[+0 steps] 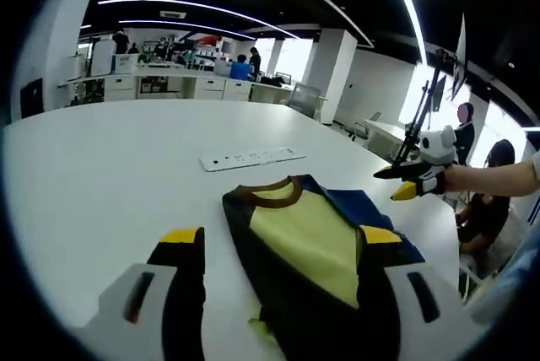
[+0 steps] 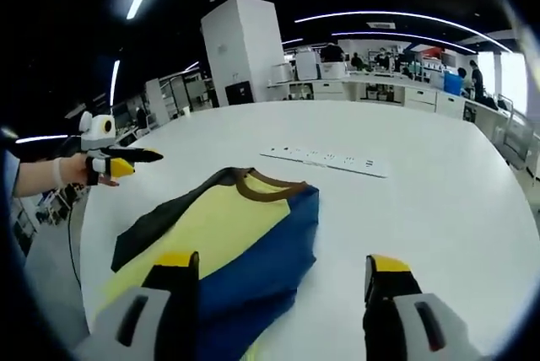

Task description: Fold the garment on the visible template until the final outline fits inside the template.

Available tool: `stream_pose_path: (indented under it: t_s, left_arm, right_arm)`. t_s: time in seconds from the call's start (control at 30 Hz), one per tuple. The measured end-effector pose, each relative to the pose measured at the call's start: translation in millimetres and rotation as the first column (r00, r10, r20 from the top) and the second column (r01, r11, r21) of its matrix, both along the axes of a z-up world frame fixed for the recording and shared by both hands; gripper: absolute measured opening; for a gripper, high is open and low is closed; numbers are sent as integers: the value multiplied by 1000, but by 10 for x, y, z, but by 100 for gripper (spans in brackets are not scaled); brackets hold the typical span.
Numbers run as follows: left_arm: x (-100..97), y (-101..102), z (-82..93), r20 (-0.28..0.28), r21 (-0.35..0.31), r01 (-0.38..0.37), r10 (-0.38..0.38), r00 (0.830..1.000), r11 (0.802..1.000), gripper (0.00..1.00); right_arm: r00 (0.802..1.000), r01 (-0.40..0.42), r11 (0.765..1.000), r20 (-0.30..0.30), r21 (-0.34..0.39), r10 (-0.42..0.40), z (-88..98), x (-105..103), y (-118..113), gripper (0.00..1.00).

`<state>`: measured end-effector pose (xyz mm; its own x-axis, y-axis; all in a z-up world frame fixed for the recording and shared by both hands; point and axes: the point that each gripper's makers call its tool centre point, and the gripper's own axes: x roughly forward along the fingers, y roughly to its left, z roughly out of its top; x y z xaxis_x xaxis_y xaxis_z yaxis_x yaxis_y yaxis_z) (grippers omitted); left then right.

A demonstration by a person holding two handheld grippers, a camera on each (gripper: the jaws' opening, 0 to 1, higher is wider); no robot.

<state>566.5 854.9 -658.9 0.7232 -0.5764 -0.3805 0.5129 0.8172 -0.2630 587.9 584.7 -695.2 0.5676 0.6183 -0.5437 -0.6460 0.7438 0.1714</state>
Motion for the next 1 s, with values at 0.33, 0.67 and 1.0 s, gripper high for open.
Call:
stream_pose_path:
  t_s: [0.33, 0.67, 1.0]
  left_arm:
    - [-264, 41, 43, 6, -14, -12, 12, 1000, 1000, 66]
    - [-400, 42, 131, 23, -31, -21, 22, 999, 999, 63]
    - [-513, 24, 35, 12, -34, -20, 20, 1000, 999, 63]
  right_arm:
    - [1000, -9, 1000, 13, -9, 9, 65, -379, -68, 78]
    - [997, -70, 997, 26, -23, 71, 60, -940, -73, 65]
    - [994, -89, 996, -61, -11, 88, -261, -1321, -79, 56]
